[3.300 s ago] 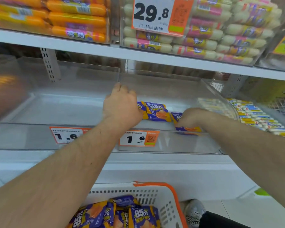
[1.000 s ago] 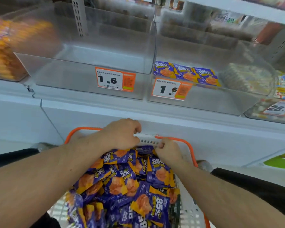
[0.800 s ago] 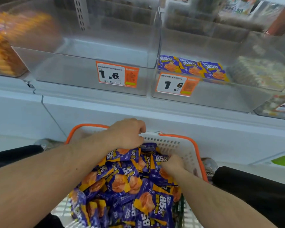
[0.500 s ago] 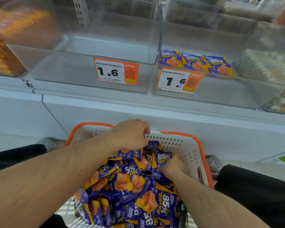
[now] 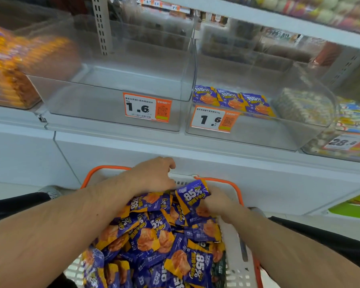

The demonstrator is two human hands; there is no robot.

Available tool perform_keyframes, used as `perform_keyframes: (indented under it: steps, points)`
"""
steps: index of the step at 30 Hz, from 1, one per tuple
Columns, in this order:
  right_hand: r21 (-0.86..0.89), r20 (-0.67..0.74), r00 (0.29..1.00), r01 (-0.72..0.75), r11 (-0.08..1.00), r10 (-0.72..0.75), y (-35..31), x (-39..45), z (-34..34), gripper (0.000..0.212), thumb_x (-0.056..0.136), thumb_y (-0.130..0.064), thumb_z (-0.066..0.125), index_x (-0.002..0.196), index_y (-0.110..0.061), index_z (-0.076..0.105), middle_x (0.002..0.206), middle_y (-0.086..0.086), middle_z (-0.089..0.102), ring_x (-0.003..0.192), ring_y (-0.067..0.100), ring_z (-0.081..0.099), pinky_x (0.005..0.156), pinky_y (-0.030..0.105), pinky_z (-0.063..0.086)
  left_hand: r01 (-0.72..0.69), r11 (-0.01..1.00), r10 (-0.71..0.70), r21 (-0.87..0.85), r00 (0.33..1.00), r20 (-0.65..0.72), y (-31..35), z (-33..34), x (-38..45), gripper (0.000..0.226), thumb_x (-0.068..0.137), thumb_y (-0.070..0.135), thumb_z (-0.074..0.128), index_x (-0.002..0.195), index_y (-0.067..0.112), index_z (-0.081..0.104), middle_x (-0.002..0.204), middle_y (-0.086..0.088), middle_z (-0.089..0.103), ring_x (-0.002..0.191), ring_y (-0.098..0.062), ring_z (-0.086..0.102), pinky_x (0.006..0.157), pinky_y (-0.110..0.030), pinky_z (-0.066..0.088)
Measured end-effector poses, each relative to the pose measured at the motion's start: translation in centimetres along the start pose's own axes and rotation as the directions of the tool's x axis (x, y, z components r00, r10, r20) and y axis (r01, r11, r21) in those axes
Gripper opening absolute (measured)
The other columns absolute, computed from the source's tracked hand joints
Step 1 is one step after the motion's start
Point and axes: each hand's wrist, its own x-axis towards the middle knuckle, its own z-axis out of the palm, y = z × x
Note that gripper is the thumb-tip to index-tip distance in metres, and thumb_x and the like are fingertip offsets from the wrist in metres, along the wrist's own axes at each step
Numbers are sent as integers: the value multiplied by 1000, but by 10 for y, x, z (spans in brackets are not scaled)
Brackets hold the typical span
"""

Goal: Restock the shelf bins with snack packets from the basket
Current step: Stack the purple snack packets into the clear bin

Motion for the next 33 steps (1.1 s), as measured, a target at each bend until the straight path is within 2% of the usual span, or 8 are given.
perform_keyframes:
  steps: [4, 7, 11, 15, 20, 25, 30, 33]
  points:
    - [83, 24, 990, 133, 988, -136, -44, -36, -20, 25, 76, 7, 67, 86, -16, 69, 91, 9, 73, 75, 18, 65, 63, 32, 55, 21, 995, -25, -94, 999, -44, -1, -12, -7, 65, 87, 42, 66, 142, 22, 37, 138, 2, 50, 117, -18, 54, 92, -28, 43]
    - [129, 49, 972, 221, 967, -228, -69, -51, -34, 27, 82, 11, 60, 101, -7, 67, 89, 6, 71, 77, 19, 65, 64, 26, 53, 16, 959, -36, -284, 997, -66, 2, -23, -8, 41, 87, 37, 69, 121, 19, 54, 118, 4, 62, 98, -15, 63, 86, -32, 50]
    - [171, -36, 952, 306, 936, -305, -92, -63, -46, 26, 83, 7, 64, 104, -9, 64, 102, 16, 73, 91, 30, 71, 84, 45, 58, -56, 792, -68, -607, 981, -180, 9, -40, -13, 14, 89, 14, 69, 93, 14, 56, 92, -7, 70, 70, -12, 63, 63, -27, 52]
    - [300, -252, 898, 427, 853, -360, -110, -78, -51, 36, 85, 2, 68, 97, -23, 45, 99, 12, 69, 81, 36, 72, 73, 54, 59, -135, 700, -127, -701, 943, -308, 17, -59, -16, 16, 88, 6, 69, 85, 13, 54, 87, -11, 68, 65, -12, 63, 53, -21, 53]
    - [245, -311, 844, 516, 821, -438, -119, -93, -53, 26, 94, 3, 57, 86, -17, 42, 70, 4, 69, 60, 18, 71, 54, 31, 57, -207, 740, -166, -639, 865, -473, 25, -71, -13, 18, 85, 8, 72, 81, 16, 56, 70, -4, 62, 44, -3, 57, 49, -21, 50]
    - [349, -358, 827, 549, 760, -433, -130, -93, -63, 29, 95, 11, 48, 87, -15, 53, 59, 8, 66, 55, 22, 68, 52, 27, 55, -396, 730, -63, -558, 773, -631, 39, -81, -9, 21, 84, 12, 74, 92, 27, 60, 79, 2, 67, 68, -10, 64, 64, -27, 53]
    - [322, -550, 727, 639, 698, -412, -162, -92, -100, 31, 94, 13, 46, 85, -16, 50, 69, 16, 59, 44, 10, 60, 43, 22, 51, -370, 929, 229, 28, 512, -828, 35, -87, 4, 47, 81, 29, 63, 125, 12, 61, 119, -4, 66, 105, -27, 61, 92, -41, 50]
    - [328, -655, 685, 638, 697, -319, -185, -75, -131, 29, 92, 10, 51, 81, -18, 51, 61, 7, 57, 46, 15, 60, 51, 32, 56, -271, 930, 359, 247, 525, -772, 32, -85, 12, 59, 74, 25, 60, 132, 13, 58, 133, -7, 60, 118, -31, 58, 98, -47, 40]
